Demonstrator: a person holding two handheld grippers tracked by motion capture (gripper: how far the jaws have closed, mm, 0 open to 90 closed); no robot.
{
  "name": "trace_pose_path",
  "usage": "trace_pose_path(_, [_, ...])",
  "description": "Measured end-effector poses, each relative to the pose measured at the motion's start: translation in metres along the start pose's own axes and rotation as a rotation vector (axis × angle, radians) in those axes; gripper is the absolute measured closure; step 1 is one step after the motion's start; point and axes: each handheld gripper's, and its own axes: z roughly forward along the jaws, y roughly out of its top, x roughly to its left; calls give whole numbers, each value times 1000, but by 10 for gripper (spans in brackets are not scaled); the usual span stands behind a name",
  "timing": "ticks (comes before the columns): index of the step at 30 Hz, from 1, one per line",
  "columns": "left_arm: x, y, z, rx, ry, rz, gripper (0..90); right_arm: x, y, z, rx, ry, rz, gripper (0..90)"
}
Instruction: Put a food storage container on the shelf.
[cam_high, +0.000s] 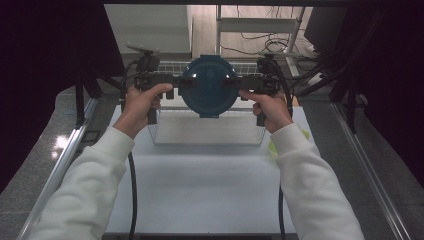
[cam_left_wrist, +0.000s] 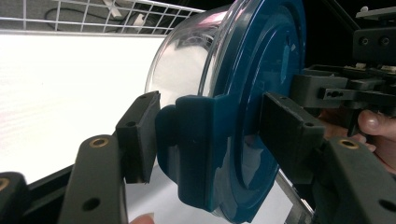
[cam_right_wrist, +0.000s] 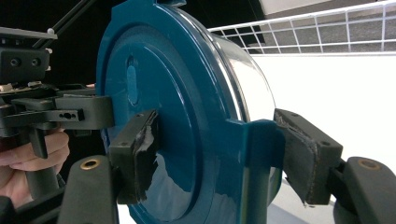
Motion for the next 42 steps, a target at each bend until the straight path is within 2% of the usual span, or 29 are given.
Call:
trace_pose_path(3, [3,2,2,-4,-2,-10,401,-1,3,2,6,-3,3,330])
trace_pose_path(11, [20,5,11,10,-15,-39,400,-10,11,15,38,-18,8,330])
trace_pose_path(16, [29,9,16,18,-19,-50,400,-16,15,21,37,-24,16,330])
trace_pose_path(25, [41,11,31,37,-9,-84,396,-33,17,33,65,-24,76,330])
trace_pose_path(30, [46,14,36,24,-8,-109,395,-41,19,37,58,-22,91,331])
trace_pose_path(37, [58,18,43,17,-29,-158,395,-50,23,44,50,-16,144,335])
trace_pose_path(42, [65,21,48,15,-33,-200,392,-56,26,48,63,-12,182,333])
